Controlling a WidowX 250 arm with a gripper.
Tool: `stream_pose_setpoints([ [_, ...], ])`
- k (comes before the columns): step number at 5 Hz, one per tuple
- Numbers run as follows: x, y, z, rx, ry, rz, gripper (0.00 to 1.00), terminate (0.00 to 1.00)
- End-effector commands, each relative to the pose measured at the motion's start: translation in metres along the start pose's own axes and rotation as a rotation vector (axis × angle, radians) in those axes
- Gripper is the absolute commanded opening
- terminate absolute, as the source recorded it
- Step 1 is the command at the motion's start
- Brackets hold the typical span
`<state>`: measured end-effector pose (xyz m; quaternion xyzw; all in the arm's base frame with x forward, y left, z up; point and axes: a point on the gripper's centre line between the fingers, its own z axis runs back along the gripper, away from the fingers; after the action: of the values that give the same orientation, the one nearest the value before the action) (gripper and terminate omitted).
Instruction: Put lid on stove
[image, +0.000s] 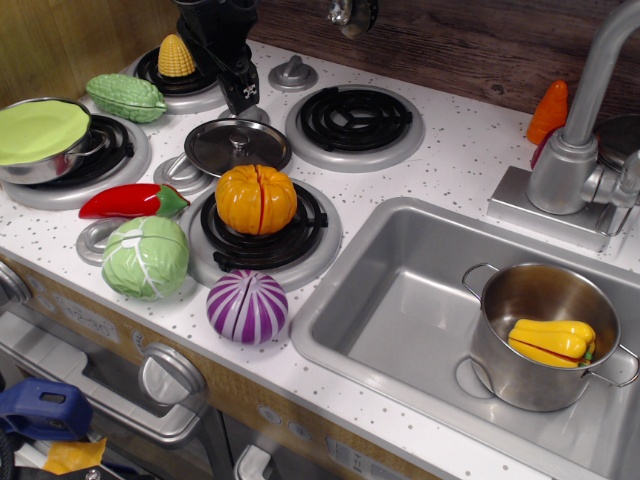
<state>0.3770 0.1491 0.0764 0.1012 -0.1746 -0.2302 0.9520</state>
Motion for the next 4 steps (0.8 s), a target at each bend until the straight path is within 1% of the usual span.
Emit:
stream_pose_setpoints([
  [1, 0.0, 0.0, 0.0, 0.0, 0.0, 0.0, 1.0, 0.0],
  [2, -0.001, -0.007, -0.019, -0.027, -0.001, 0.005, 1.0, 0.0],
  [3, -0.002, -0.009, -0.029, -0.039, 0.001, 0.008, 1.0, 0.0],
  [4, -0.002, -0.008, -0.04, -0.069, -0.007, 0.011, 1.0, 0.0],
])
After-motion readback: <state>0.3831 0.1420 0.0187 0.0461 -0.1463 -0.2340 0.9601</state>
